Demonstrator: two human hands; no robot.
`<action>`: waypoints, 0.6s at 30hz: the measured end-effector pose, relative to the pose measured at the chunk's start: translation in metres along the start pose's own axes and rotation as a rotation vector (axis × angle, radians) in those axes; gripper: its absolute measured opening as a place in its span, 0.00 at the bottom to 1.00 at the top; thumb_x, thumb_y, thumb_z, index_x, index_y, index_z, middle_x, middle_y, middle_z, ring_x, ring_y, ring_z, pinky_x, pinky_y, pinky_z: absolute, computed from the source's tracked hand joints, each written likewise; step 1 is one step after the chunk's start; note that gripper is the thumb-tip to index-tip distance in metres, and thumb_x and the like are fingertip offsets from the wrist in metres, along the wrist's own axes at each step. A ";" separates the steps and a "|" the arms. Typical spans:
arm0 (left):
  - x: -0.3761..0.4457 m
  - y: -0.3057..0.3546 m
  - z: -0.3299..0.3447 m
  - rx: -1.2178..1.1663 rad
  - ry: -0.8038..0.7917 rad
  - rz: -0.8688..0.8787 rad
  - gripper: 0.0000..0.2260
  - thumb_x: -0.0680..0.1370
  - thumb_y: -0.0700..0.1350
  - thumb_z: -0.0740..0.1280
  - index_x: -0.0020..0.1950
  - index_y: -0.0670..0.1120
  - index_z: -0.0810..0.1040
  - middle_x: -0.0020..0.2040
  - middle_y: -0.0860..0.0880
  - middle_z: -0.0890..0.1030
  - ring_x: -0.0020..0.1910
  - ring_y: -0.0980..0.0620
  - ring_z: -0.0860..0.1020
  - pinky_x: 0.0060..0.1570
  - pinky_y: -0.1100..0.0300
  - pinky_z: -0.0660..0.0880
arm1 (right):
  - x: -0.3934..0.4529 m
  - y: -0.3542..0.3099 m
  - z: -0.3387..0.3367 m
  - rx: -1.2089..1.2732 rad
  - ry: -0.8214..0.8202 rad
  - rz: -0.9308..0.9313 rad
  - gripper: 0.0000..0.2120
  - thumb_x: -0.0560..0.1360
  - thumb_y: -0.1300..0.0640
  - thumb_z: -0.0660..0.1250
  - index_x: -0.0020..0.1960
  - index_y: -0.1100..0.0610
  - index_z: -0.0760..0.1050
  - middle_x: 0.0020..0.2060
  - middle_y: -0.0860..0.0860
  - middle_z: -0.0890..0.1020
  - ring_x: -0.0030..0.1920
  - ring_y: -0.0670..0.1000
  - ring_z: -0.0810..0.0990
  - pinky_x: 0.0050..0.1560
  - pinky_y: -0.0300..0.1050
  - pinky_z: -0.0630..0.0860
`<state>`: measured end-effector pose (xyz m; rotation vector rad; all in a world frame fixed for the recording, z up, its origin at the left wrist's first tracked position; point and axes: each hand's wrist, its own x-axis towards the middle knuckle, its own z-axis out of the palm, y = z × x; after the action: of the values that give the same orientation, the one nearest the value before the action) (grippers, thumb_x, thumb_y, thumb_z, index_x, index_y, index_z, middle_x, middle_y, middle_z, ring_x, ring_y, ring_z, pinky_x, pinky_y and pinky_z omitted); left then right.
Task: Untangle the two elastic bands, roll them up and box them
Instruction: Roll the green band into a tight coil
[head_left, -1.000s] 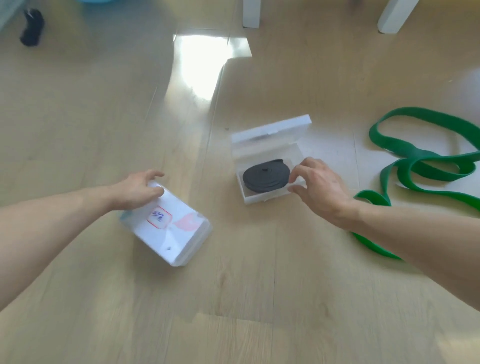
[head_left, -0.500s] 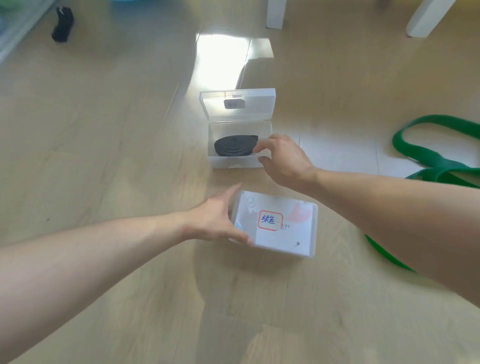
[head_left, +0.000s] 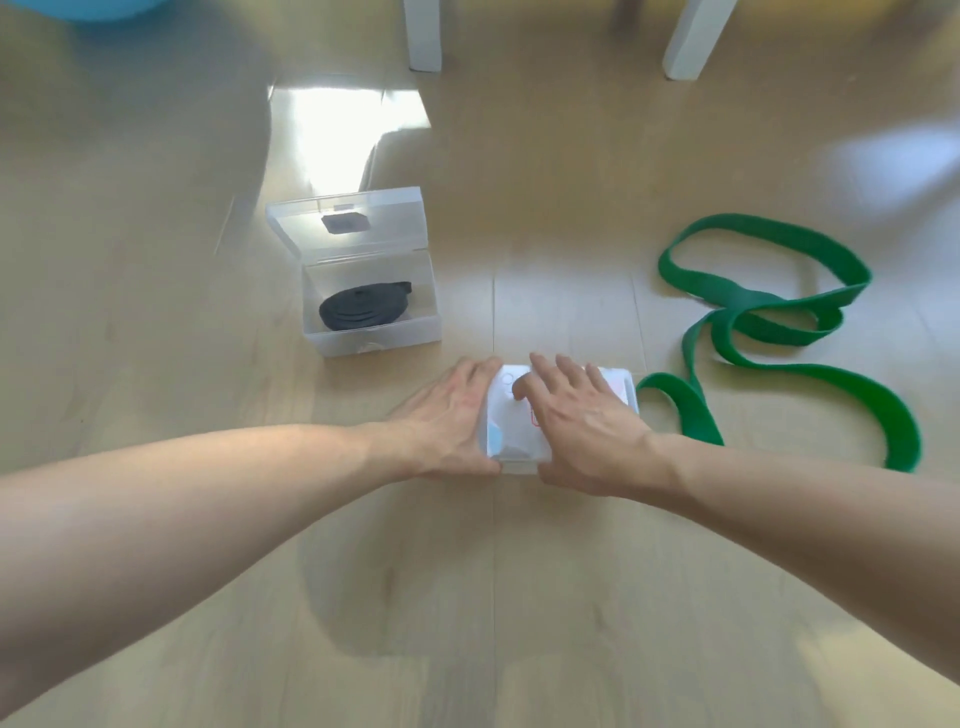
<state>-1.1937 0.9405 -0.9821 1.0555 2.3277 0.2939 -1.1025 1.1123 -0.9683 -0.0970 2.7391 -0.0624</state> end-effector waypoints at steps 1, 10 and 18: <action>0.004 0.004 0.001 -0.005 0.009 0.000 0.50 0.68 0.58 0.76 0.81 0.51 0.50 0.75 0.49 0.62 0.73 0.48 0.68 0.63 0.59 0.66 | 0.000 0.002 0.000 -0.014 -0.014 0.007 0.44 0.66 0.48 0.72 0.75 0.53 0.53 0.76 0.60 0.56 0.74 0.65 0.60 0.73 0.62 0.61; 0.003 -0.006 0.007 -0.013 0.036 -0.041 0.53 0.67 0.59 0.76 0.82 0.53 0.47 0.74 0.51 0.62 0.72 0.47 0.69 0.67 0.58 0.65 | 0.009 -0.009 -0.012 -0.056 -0.193 0.019 0.51 0.72 0.61 0.67 0.81 0.54 0.33 0.79 0.64 0.43 0.79 0.71 0.44 0.76 0.69 0.51; 0.000 -0.025 -0.006 -0.234 0.159 -0.209 0.68 0.64 0.53 0.82 0.76 0.67 0.24 0.82 0.50 0.60 0.70 0.42 0.74 0.66 0.49 0.74 | 0.037 0.022 -0.101 0.287 0.019 0.017 0.29 0.73 0.54 0.72 0.73 0.48 0.68 0.69 0.51 0.74 0.62 0.53 0.76 0.57 0.46 0.74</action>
<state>-1.2126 0.9246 -0.9877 0.6922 2.4461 0.5709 -1.1771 1.1347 -0.8907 0.0079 2.7174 -0.4507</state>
